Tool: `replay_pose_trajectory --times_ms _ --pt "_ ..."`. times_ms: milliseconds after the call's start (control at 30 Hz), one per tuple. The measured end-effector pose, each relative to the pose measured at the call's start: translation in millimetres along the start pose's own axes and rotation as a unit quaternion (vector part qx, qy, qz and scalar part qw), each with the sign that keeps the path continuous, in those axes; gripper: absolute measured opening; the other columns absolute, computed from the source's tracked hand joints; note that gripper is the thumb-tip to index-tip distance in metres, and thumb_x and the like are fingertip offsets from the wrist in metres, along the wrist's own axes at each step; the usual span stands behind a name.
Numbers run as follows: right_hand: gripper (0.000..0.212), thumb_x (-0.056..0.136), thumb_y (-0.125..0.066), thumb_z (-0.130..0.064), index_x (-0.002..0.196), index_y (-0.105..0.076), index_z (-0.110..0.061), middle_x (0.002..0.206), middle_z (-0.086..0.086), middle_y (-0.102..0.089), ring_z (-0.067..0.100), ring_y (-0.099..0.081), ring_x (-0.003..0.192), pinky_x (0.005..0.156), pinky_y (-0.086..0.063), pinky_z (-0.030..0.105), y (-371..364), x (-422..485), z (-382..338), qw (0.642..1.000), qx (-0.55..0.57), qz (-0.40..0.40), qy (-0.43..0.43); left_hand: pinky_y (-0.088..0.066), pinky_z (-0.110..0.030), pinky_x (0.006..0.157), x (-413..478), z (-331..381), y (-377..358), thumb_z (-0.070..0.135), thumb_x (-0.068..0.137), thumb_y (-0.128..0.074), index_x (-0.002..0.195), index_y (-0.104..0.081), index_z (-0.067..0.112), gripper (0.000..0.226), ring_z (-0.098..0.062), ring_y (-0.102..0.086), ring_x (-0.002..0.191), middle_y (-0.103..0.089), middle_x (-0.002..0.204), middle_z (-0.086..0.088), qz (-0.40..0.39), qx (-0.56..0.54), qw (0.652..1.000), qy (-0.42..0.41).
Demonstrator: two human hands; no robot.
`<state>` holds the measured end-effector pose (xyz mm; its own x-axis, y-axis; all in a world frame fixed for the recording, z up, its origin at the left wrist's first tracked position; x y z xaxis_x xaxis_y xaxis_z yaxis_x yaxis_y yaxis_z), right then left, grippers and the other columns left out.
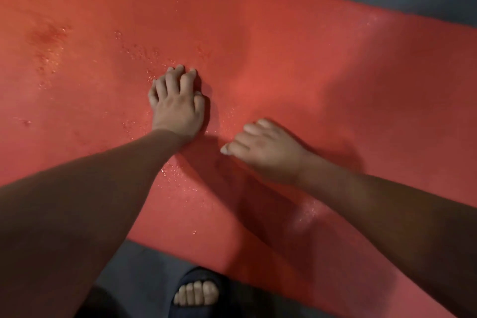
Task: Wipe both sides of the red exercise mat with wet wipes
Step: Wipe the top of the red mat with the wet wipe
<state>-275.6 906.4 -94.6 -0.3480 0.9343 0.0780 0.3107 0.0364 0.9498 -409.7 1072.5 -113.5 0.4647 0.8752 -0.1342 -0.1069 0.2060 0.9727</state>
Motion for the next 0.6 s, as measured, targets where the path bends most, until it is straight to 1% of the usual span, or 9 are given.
replay_pose_trajectory --times_ms 67,133,167,200,267,367,433,533,600 --pt "0.013 0.096 -0.058 -0.03 0.106 -0.064 -0.025 0.086 -0.002 -0.063 0.027 -0.055 0.084 0.072 -0.037 0.039 5 3 21 0.995 -0.024 0.042 -0.09 -0.017 -0.056 0.12 0 0 4 0.032 0.098 -0.043 0.148 -0.04 0.02 0.051 -0.035 -0.025 0.144 -0.031 0.158 -0.01 -0.028 0.01 1.0 -0.003" --pt "0.011 0.098 -0.056 -0.029 0.103 -0.064 -0.023 0.087 0.001 -0.066 0.03 -0.056 0.085 0.072 -0.037 0.04 11 -1 33 0.969 -0.043 0.086 -0.228 -0.017 -0.054 0.121 -5 4 11 0.032 0.097 -0.042 0.148 -0.039 0.022 0.052 -0.033 -0.028 0.144 -0.032 0.157 -0.008 -0.045 0.015 0.999 -0.002" --pt "0.011 0.099 -0.055 -0.028 0.103 -0.064 -0.023 0.088 0.001 -0.066 0.031 -0.056 0.085 0.072 -0.036 0.041 11 -6 26 0.959 -0.038 0.093 -0.265 -0.018 -0.053 0.12 -11 6 16 0.031 0.095 -0.043 0.145 -0.042 0.022 0.051 -0.031 -0.031 0.141 -0.034 0.154 -0.007 -0.047 0.013 0.999 0.004" --pt "0.013 0.099 -0.054 -0.027 0.106 -0.064 -0.022 0.089 0.001 -0.065 0.031 -0.056 0.086 0.072 -0.035 0.042 8 -12 11 0.958 -0.028 0.094 -0.271 -0.02 -0.053 0.119 -21 9 22 0.029 0.091 -0.044 0.141 -0.044 0.022 0.05 -0.031 -0.034 0.138 -0.037 0.15 -0.007 -0.045 0.009 0.999 0.015" --pt "0.017 0.098 -0.053 -0.025 0.11 -0.064 -0.022 0.087 0.0 -0.06 0.028 -0.054 0.086 0.075 -0.035 0.042 1 -30 -36 0.977 0.0 0.065 -0.203 -0.026 -0.054 0.113 -52 15 36 0.024 0.085 -0.048 0.132 -0.048 0.02 0.047 -0.033 -0.038 0.13 -0.04 0.143 -0.009 -0.048 0.0 0.998 0.048" --pt "0.022 0.098 -0.045 -0.027 0.104 -0.066 -0.026 0.084 -0.005 -0.057 0.024 -0.054 0.089 0.08 -0.038 0.042 6 -63 -97 0.99 0.045 -0.039 -0.126 -0.03 -0.052 0.107 -116 25 60 0.022 0.083 -0.051 0.129 -0.049 0.019 0.046 -0.033 -0.039 0.125 -0.043 0.136 -0.01 -0.127 -0.002 0.99 0.057" --pt "0.03 0.099 -0.037 -0.033 0.094 -0.066 -0.026 0.081 -0.005 -0.058 0.024 -0.056 0.088 0.079 -0.038 0.041 29 -79 -114 0.976 0.083 -0.061 -0.193 -0.03 -0.048 0.104 -154 31 82 0.022 0.084 -0.052 0.127 -0.053 0.019 0.043 -0.031 -0.039 0.125 -0.047 0.133 -0.008 -0.194 0.002 0.98 0.053" --pt "0.026 0.098 -0.04 -0.036 0.086 -0.061 -0.024 0.081 -0.002 -0.063 0.029 -0.059 0.083 0.071 -0.043 0.039 87 -100 -124 0.936 0.106 -0.057 -0.331 -0.033 -0.045 0.104 -193 47 129 0.019 0.088 -0.05 0.124 -0.057 0.02 0.036 -0.028 -0.041 0.126 -0.055 0.13 -0.005 -0.275 -0.013 0.959 0.062" --pt "0.029 0.098 -0.039 -0.038 0.084 -0.058 -0.021 0.08 0.005 -0.064 0.034 -0.06 0.078 0.066 -0.048 0.041 135 -108 -132 0.913 0.122 -0.062 -0.385 -0.036 -0.044 0.102 -206 62 172 0.018 0.09 -0.049 0.123 -0.057 0.019 0.033 -0.026 -0.043 0.124 -0.058 0.128 -0.004 -0.308 -0.023 0.949 0.068"
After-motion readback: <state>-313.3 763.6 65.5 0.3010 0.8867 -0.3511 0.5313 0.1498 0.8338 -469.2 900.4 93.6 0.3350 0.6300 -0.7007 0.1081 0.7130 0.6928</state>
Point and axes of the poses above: each hand's wrist, its own x-axis towards the middle knuckle, its own y-axis out of the back of the hand, z = x × y, the point moved 3 cm from there along x, towards the middle knuckle
